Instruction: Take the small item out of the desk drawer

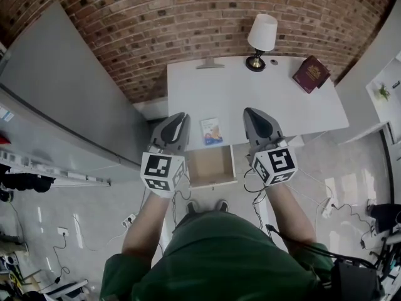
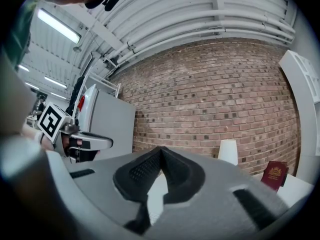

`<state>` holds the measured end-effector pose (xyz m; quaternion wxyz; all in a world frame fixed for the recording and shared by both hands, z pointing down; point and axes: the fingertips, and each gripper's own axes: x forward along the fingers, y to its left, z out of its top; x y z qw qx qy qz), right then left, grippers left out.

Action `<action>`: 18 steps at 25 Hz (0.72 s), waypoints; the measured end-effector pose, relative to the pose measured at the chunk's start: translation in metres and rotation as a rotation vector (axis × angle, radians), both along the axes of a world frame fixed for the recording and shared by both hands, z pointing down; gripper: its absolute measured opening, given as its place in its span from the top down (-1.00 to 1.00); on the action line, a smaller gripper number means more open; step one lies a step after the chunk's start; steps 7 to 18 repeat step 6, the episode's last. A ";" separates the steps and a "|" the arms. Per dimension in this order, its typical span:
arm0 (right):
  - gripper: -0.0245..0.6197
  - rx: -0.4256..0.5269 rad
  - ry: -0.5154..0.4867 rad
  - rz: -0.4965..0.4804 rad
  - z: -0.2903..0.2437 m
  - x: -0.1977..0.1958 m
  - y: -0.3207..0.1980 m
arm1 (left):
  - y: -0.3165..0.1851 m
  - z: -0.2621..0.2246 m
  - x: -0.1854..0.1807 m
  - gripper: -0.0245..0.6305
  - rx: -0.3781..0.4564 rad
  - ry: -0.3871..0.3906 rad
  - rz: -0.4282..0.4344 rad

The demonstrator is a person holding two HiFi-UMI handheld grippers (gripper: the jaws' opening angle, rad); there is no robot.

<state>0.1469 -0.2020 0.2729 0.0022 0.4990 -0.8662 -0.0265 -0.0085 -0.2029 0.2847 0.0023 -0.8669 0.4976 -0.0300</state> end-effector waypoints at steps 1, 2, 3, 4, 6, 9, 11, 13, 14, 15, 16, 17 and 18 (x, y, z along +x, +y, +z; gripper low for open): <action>0.92 -0.001 -0.001 -0.001 0.001 0.002 0.000 | 0.000 0.001 0.002 0.82 -0.001 -0.001 -0.002; 0.92 -0.002 -0.002 -0.002 0.002 0.004 -0.001 | -0.001 0.002 0.004 0.82 -0.002 -0.002 -0.004; 0.92 -0.004 -0.004 -0.003 0.003 0.007 -0.001 | -0.001 0.003 0.005 0.82 -0.004 -0.002 -0.007; 0.92 -0.006 -0.006 -0.004 0.004 0.009 -0.001 | -0.001 0.004 0.007 0.82 -0.005 -0.003 -0.010; 0.92 -0.011 -0.010 -0.006 0.006 0.015 -0.002 | -0.002 0.006 0.011 0.82 -0.008 -0.003 -0.015; 0.92 -0.011 -0.010 -0.006 0.006 0.015 -0.002 | -0.002 0.006 0.011 0.82 -0.008 -0.003 -0.015; 0.92 -0.011 -0.010 -0.006 0.006 0.015 -0.002 | -0.002 0.006 0.011 0.82 -0.008 -0.003 -0.015; 0.92 -0.011 -0.010 -0.006 0.006 0.015 -0.002 | -0.002 0.006 0.011 0.82 -0.008 -0.003 -0.015; 0.92 -0.011 -0.010 -0.006 0.006 0.015 -0.002 | -0.002 0.006 0.011 0.82 -0.008 -0.003 -0.015; 0.92 -0.011 -0.010 -0.006 0.006 0.015 -0.002 | -0.002 0.006 0.011 0.82 -0.008 -0.003 -0.015; 0.92 -0.011 -0.010 -0.006 0.006 0.015 -0.002 | -0.002 0.006 0.011 0.82 -0.008 -0.003 -0.015; 0.92 -0.011 -0.010 -0.006 0.006 0.015 -0.002 | -0.002 0.006 0.011 0.82 -0.008 -0.003 -0.015; 0.92 -0.011 -0.010 -0.006 0.006 0.015 -0.002 | -0.002 0.006 0.011 0.82 -0.008 -0.003 -0.015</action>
